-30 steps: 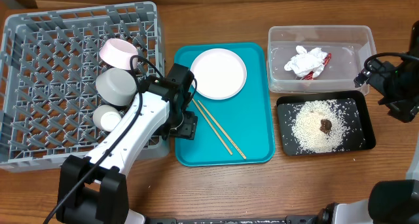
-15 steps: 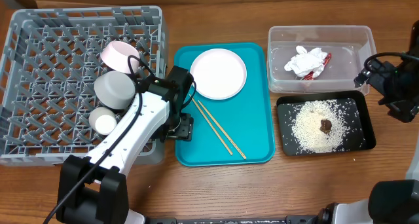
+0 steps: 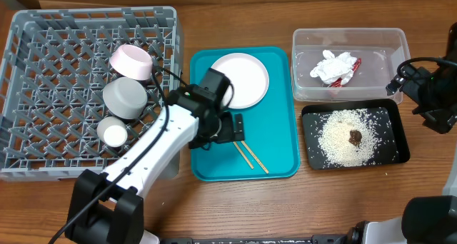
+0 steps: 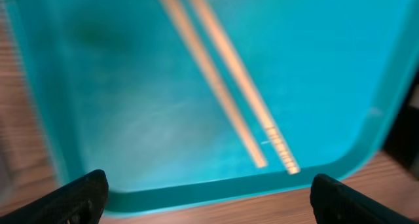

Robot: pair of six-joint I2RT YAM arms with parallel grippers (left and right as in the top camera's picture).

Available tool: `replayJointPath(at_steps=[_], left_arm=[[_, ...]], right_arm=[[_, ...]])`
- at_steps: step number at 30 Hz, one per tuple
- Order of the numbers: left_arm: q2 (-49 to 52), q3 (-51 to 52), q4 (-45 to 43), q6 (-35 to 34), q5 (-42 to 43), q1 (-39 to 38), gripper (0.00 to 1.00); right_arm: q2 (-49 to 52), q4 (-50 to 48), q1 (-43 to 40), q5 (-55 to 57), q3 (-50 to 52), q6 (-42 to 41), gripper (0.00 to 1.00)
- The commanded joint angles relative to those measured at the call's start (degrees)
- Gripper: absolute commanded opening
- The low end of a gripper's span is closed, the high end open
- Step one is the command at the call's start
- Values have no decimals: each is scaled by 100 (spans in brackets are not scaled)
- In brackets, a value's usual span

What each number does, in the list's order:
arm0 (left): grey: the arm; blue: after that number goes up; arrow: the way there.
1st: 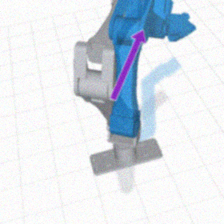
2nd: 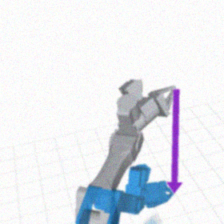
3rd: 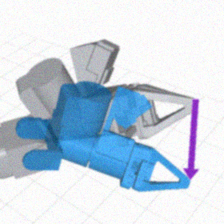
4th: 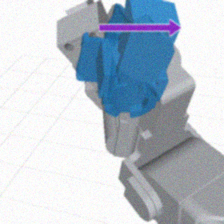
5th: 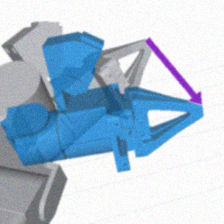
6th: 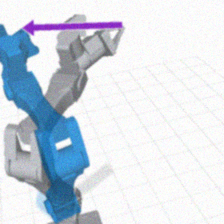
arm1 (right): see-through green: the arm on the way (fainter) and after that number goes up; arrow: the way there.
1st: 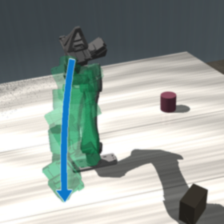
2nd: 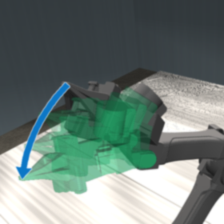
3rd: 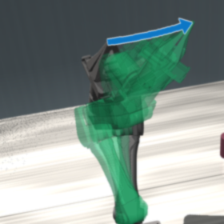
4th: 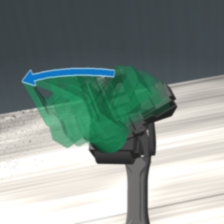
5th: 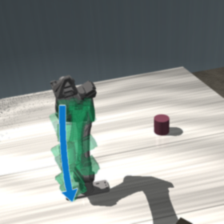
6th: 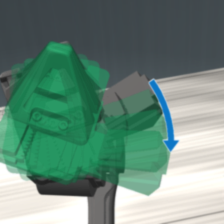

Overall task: Sort waste into correct bins and load items into the dishwasher
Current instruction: 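Close the left gripper on one chopstick and lift it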

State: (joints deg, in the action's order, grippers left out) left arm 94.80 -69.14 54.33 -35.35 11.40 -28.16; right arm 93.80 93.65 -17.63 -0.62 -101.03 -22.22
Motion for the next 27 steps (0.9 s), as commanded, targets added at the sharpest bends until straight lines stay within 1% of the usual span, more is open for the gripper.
replayJointPath(at_steps=[1,5,7,12,18,22,27], left_arm=[[42,-107,-133,-627,-85,-284,100],[46,-107,-188,-1121,-1102,-686,100],[46,-107,-214,-1294,-1309,-822,100],[79,-107,-225,-1314,-1812,-1064,100],[420,-107,-232,-1497,-1777,-1102,100],[769,-107,-251,-1615,-1510,-1102,100],[1200,-107,-258,-1700,-1375,-1091,100]], right_arm=[[-79,-33,-13,57,-125,11,100],[-79,-28,-13,57,-125,11,100],[-79,-28,-13,57,-125,11,100],[-79,-31,-13,57,-125,11,100],[-79,-28,-13,57,-125,11,100],[-79,-24,-13,57,-125,11,100],[-79,-28,-13,57,-125,11,100]])
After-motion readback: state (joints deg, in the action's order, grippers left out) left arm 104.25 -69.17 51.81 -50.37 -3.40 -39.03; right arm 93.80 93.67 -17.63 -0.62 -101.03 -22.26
